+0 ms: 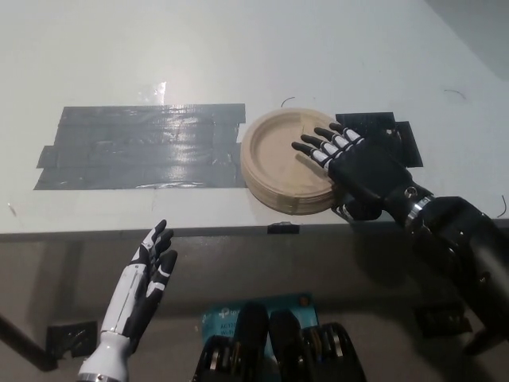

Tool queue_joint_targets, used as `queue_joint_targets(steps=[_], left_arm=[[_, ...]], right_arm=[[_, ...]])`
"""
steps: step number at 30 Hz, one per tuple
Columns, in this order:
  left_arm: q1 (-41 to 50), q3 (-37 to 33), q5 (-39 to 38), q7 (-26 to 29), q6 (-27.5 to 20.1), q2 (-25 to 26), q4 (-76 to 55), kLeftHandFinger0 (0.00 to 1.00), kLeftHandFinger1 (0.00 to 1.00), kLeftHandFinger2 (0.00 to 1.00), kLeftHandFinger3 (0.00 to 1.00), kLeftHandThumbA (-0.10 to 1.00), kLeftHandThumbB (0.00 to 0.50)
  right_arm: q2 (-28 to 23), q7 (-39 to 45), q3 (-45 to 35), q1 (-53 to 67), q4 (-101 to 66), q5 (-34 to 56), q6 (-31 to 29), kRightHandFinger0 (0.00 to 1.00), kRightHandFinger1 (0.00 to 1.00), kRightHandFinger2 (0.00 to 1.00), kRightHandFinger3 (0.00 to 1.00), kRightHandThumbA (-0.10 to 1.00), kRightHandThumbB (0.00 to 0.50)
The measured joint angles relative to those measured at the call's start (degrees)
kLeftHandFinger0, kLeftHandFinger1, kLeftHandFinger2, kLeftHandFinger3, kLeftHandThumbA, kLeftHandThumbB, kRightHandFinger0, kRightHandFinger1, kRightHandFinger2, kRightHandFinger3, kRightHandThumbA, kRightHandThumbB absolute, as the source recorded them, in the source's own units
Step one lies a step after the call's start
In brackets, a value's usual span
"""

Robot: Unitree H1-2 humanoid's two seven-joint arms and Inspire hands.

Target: A stack of plates is kept in the middle of the desk close to the robot and the robot grabs the stack with its right hand, picks it up and hands it to a person.

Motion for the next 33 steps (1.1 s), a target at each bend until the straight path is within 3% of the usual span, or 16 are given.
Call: queue_joint_targets(steps=[3, 5, 6, 7, 10, 11, 12, 13, 14, 15, 19, 21, 22, 25, 31, 33], left_arm=[[0.0, 0.0, 0.0, 0.0, 0.1, 0.0, 0.0, 1.0, 1.0, 1.0, 1.0, 0.91, 0.0], [0.0, -0.1, 0.0, 0.0, 0.1, 0.0, 0.0, 1.0, 1.0, 1.0, 1.0, 0.91, 0.0], [-0.1, -0.1, 0.0, 0.0, 0.1, 0.0, 0.0, 1.0, 1.0, 1.0, 1.0, 0.91, 0.0], [-0.1, -0.2, 0.0, 0.0, 0.1, 0.0, 0.0, 1.0, 1.0, 1.0, 1.0, 0.91, 0.0], [-0.4, -0.3, 0.0, 0.0, 0.1, 0.0, 0.0, 1.0, 1.0, 1.0, 1.0, 0.91, 0.0], [-0.4, -0.4, 0.0, 0.0, 0.1, 0.0, 0.0, 1.0, 1.0, 1.0, 1.0, 0.91, 0.0], [-0.4, -0.4, 0.0, 0.0, 0.1, 0.0, 0.0, 1.0, 1.0, 1.0, 1.0, 0.91, 0.0], [-0.4, -0.4, 0.0, 0.0, 0.1, 0.0, 0.0, 1.0, 1.0, 1.0, 1.0, 0.91, 0.0], [-0.4, -0.4, 0.0, 0.0, 0.1, 0.0, 0.0, 1.0, 1.0, 1.0, 1.0, 0.93, 0.0], [-0.4, -0.5, 0.0, 0.0, 0.1, 0.0, 0.0, 1.0, 1.0, 1.0, 1.0, 0.94, 0.0], [-0.6, -0.7, 0.0, 0.0, 0.2, 0.0, 0.1, 1.0, 1.0, 1.0, 1.0, 0.95, 0.0], [-0.8, -0.8, 0.0, 0.0, 0.3, 0.0, 0.1, 1.0, 1.0, 1.0, 1.0, 0.95, 0.0], [-0.8, -0.8, 0.0, 0.0, 0.3, 0.0, 0.1, 1.0, 1.0, 1.0, 1.0, 0.94, 0.0], [-0.9, -0.8, -0.1, 0.0, 0.4, 0.1, 0.1, 1.0, 1.0, 1.0, 1.0, 0.91, 0.0], [-1.1, -0.9, -0.1, 0.0, 0.4, 0.1, 0.1, 1.0, 1.0, 1.0, 1.0, 0.9, 0.0], [-1.2, -0.9, -0.1, 0.0, 0.5, 0.2, 0.1, 1.0, 1.0, 1.0, 1.0, 0.9, 0.0]], right_arm=[[0.4, -0.9, 0.5, -0.7, 1.2, -0.8, 0.0, 1.0, 1.0, 1.0, 1.0, 1.0, 0.478], [1.0, -1.7, 0.9, -1.5, 2.4, -1.2, 0.0, 1.0, 1.0, 1.0, 1.0, 0.91, 0.473], [1.4, -2.3, 1.1, -1.9, 3.1, -1.5, 0.0, 1.0, 1.0, 1.0, 1.0, 0.83, 0.472], [1.7, -3.2, 1.4, -2.4, 4.3, -2.0, -0.1, 1.0, 1.0, 1.0, 1.0, 0.42, 0.413], [2.8, -6.6, 2.8, -4.1, 8.8, -3.0, -0.4, 0.83, 0.82, 0.87, 1.0, 0.34, 0.426], [2.9, -7.2, 3.0, -4.3, 9.4, -3.1, -0.4, 0.55, 0.59, 0.63, 0.85, 0.13, 0.382], [3.4, -8.8, 3.7, -4.7, 11.3, -3.6, -0.6, 0.11, 0.14, 0.31, 0.58, 0.03, 0.345], [3.7, -9.9, 4.2, -4.9, 12.6, -4.0, -0.8, 0.0, 0.01, 0.15, 0.4, -0.09, 0.323], [4.0, -11.6, 5.0, -5.1, 14.5, -4.5, -1.0, 0.0, 0.0, 0.14, 0.4, -0.1, 0.33], [4.1, -12.4, 5.2, -5.2, 14.9, -4.7, -1.0, 0.0, 0.0, 0.15, 0.39, -0.1, 0.335], [5.8, -19.7, 7.0, -7.2, 19.9, -6.2, -1.0, 0.0, 0.06, 0.5, 0.14, -0.1, 0.299], [6.5, -22.6, 7.5, -7.9, 21.8, -6.8, -1.1, 0.0, 0.04, 0.51, 0.12, -0.1, 0.301], [6.7, -23.3, 7.6, -8.1, 22.2, -6.9, -1.1, 0.0, 0.04, 0.53, 0.2, -0.1, 0.291], [7.6, -28.0, 8.4, -8.7, 25.0, -7.3, -1.4, 0.0, 0.06, 0.55, 0.24, -0.1, 0.28], [7.6, -36.1, 9.7, -8.8, 28.4, -8.2, -2.0, 0.0, 0.04, 0.53, 0.24, -0.1, 0.26], [7.4, -37.8, 10.0, -8.8, 28.6, -8.5, -2.2, 0.0, 0.06, 0.57, 0.16, -0.1, 0.278]])
